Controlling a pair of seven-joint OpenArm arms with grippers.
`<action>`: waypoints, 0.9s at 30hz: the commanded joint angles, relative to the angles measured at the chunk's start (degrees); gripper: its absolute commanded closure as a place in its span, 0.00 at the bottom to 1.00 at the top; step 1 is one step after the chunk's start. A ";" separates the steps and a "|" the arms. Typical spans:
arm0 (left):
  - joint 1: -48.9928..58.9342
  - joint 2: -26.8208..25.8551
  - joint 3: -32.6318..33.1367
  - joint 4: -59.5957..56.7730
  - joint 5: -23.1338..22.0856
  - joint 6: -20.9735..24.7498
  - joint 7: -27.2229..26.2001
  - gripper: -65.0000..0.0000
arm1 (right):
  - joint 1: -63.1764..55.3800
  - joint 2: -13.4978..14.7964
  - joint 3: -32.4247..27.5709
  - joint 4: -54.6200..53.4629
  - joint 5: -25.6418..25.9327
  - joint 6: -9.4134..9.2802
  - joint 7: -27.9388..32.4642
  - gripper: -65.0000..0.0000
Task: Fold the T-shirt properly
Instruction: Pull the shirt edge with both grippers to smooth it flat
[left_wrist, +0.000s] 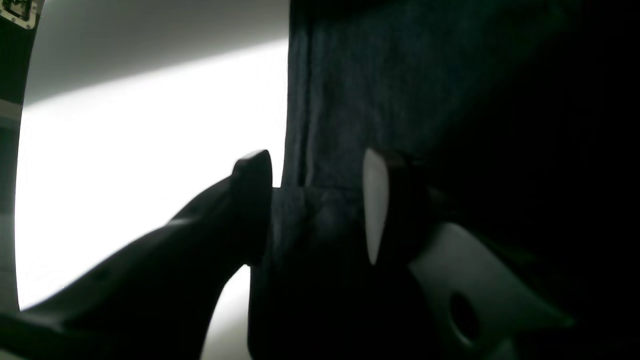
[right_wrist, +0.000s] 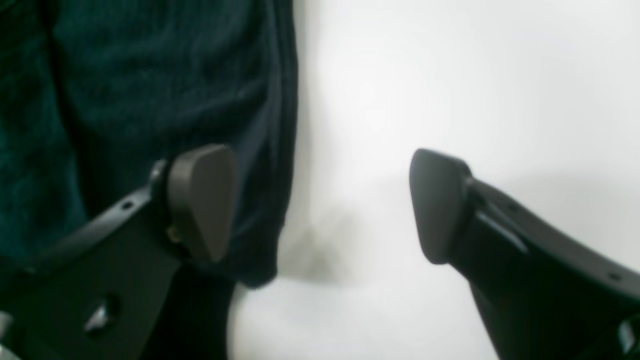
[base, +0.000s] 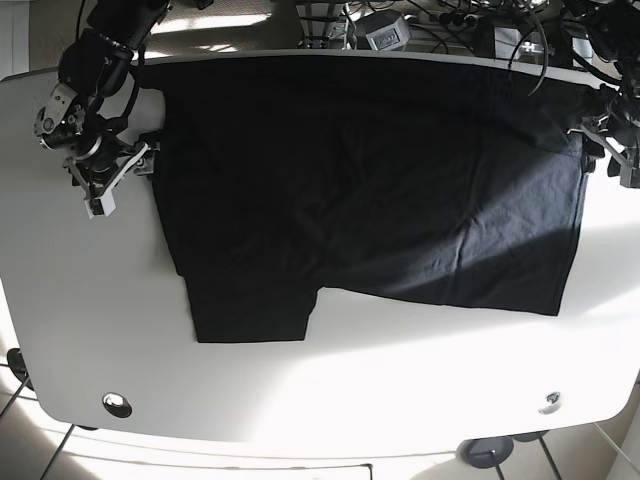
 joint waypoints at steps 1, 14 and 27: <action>-0.39 -1.49 -0.49 0.88 -0.95 0.14 -1.39 0.59 | 0.50 0.84 -0.32 -0.64 0.43 0.08 1.12 0.21; -0.39 -1.49 -0.49 0.62 -0.95 0.14 -1.39 0.59 | -0.73 -0.65 -4.01 -3.63 -1.15 0.08 1.65 0.93; -0.47 -1.49 1.80 0.62 -0.95 0.14 -1.39 0.59 | 11.31 10.69 -8.67 -17.34 -8.36 0.08 12.73 0.96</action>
